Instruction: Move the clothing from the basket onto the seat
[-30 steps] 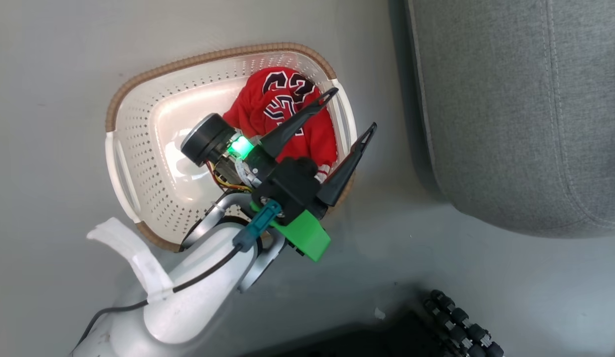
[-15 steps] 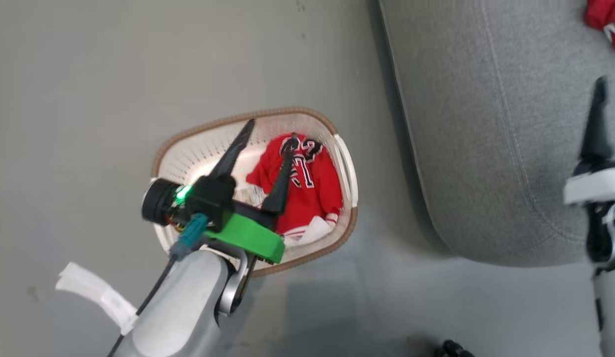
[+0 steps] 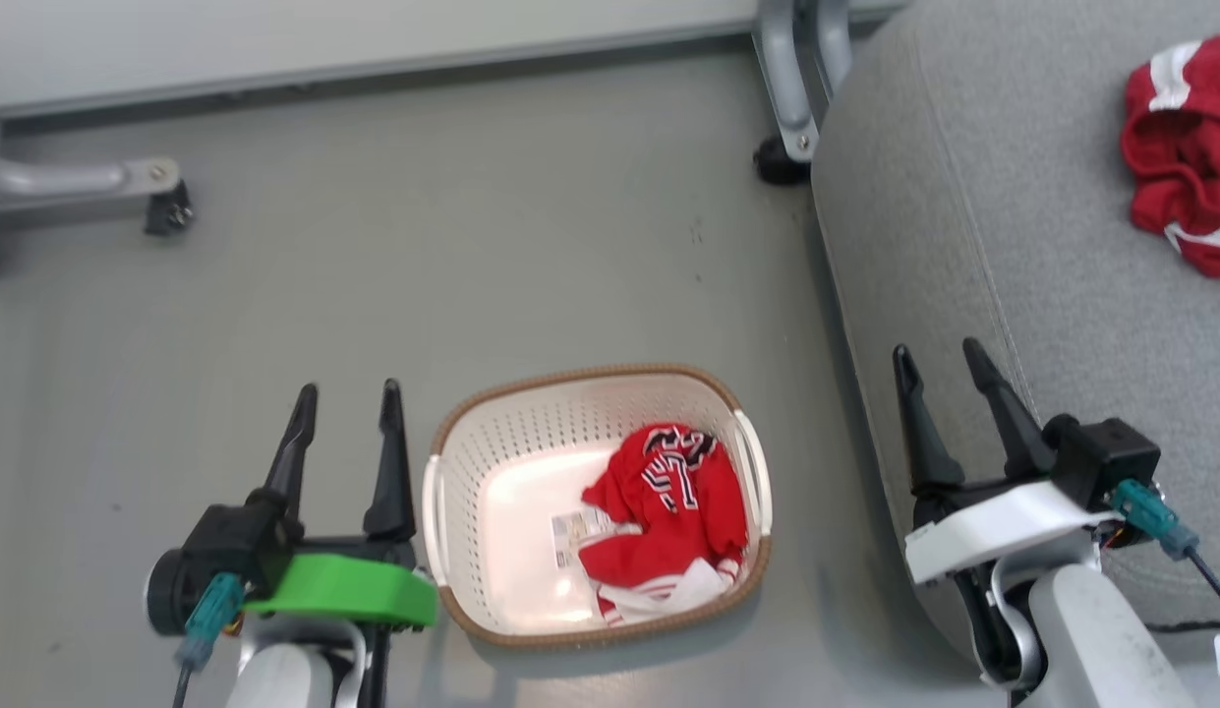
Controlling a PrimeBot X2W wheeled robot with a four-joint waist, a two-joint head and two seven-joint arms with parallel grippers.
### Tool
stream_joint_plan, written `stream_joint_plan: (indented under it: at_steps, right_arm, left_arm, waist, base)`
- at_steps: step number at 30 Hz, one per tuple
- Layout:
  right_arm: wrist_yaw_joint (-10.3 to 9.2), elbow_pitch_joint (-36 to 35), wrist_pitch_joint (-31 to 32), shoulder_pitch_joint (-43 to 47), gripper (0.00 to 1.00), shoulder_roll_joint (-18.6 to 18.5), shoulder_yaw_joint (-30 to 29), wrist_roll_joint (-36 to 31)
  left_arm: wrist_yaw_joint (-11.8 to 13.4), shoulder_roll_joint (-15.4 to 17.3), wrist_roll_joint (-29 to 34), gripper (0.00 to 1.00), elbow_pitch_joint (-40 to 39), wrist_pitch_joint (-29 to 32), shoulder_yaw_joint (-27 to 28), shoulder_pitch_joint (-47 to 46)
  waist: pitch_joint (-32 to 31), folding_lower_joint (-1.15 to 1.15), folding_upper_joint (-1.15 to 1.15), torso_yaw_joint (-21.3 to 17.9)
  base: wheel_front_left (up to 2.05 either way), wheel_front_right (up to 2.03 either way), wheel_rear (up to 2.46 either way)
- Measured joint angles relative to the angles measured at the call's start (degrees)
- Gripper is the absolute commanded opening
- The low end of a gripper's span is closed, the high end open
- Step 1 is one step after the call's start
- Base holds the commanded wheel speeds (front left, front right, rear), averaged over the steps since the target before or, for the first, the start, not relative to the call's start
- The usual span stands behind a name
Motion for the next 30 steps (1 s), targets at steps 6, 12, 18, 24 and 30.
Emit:
stream_joint_plan:
  at_steps: [6, 12, 18, 24, 30]
  right_arm:
    - [-0.01, -3.3, 0.0, 4.9, 1.00, 1.1, 0.0, -0.6]
    - [0.00, -7.4, 0.0, 9.9, 1.00, 1.2, -0.3, -3.8]
    - [0.00, -8.5, 0.0, 12.8, 1.00, 1.9, -1.3, -6.7]
    - [0.00, -8.1, 0.0, 13.6, 1.00, 2.6, -1.4, -7.6]
    - [0.00, -7.9, 0.0, 13.6, 1.00, 2.8, -1.4, -7.9]
  left_arm:
    - [-1.3, -0.9, 3.1, 1.00, -3.4, 0.0, 4.4, 5.8]
    - [-2.5, -0.9, 3.1, 1.00, -6.9, 0.0, 5.1, 9.2]
    - [-2.9, -1.0, 4.9, 1.00, -8.1, 0.0, 3.7, 12.2]
    - [-3.4, -1.0, 6.1, 1.00, -7.5, 0.0, 2.9, 12.6]
    - [-3.4, -1.0, 6.5, 1.00, -6.7, 0.0, 2.9, 12.6]
  waist:
    - [-6.6, 0.00, 0.00, 2.2]
    - [-11.6, 0.00, 0.00, 3.9]
    - [-14.2, 0.00, 0.00, 4.3]
    - [-14.2, 0.00, 0.00, 4.0]
    - [-14.4, 0.00, 0.00, 3.8]
  base:
    - [0.00, 0.00, 0.00]
    - [0.00, 0.00, 0.00]
    - [0.00, 0.00, 0.00]
    - [0.00, 0.00, 0.00]
    - [0.00, 0.00, 0.00]
